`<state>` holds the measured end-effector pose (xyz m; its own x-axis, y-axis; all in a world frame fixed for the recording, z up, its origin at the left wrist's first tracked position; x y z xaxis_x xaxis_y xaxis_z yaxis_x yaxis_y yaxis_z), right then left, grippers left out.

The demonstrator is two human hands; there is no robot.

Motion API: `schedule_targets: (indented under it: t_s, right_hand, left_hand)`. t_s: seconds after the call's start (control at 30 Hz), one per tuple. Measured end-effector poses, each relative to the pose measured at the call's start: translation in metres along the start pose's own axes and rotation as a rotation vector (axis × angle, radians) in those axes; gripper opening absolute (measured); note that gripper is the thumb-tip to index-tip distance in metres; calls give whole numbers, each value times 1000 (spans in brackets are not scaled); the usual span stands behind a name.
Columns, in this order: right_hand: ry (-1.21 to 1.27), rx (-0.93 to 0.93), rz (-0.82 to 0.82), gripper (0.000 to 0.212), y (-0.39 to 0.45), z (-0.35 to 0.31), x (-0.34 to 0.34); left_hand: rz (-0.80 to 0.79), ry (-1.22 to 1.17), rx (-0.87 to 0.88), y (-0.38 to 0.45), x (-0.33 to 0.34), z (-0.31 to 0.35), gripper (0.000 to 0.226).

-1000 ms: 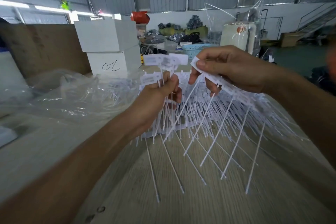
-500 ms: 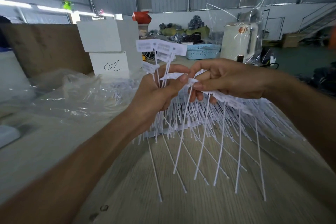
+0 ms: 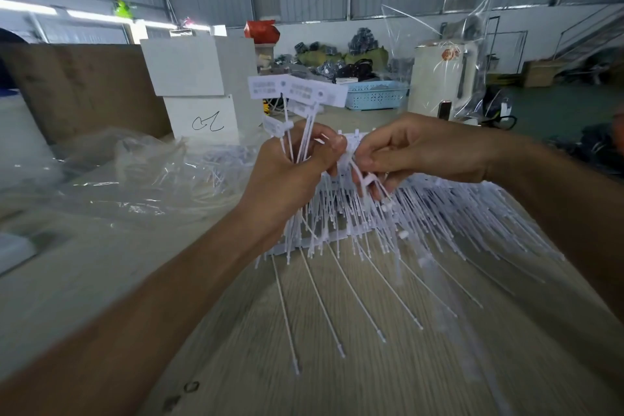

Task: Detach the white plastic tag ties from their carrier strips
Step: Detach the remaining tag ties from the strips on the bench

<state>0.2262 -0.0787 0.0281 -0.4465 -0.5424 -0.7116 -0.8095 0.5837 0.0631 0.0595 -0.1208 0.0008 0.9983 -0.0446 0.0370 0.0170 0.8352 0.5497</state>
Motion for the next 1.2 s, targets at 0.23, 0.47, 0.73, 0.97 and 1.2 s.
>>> schedule_targets:
  t_s: [0.23, 0.47, 0.73, 0.97, 1.2]
  right_hand:
    - [-107, -51, 124, 22, 6, -6, 1]
    - [-93, -67, 106, 26, 9, -9, 6]
    - [-151, -90, 112, 25, 5, -15, 8]
    - [-240, -132, 201, 26, 4, -20, 5]
    - [-152, -118, 217, 25, 0, -14, -3]
  left_hand:
    - [-11, -81, -103, -1, -3, -10, 25]
    - [-40, -88, -128, -2, -2, -13, 13]
    - [-36, -131, -170, -6, 2, -13, 19]
    - [-73, -166, -164, -5, 6, -11, 17]
    - [-62, -156, -147, -1, -1, -9, 7]
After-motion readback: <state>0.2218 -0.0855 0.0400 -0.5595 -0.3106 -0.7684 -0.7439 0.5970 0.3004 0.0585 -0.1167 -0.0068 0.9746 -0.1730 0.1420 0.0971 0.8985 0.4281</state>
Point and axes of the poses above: each hand's wrist, its own y-axis towards the middle knuckle, its own x-axis out of the palm, z = x × y, the point moved 5 cm from there along y, towards the middle knuckle, and after that the axes turned 8 degrees about -y, right-handed, at the moved point
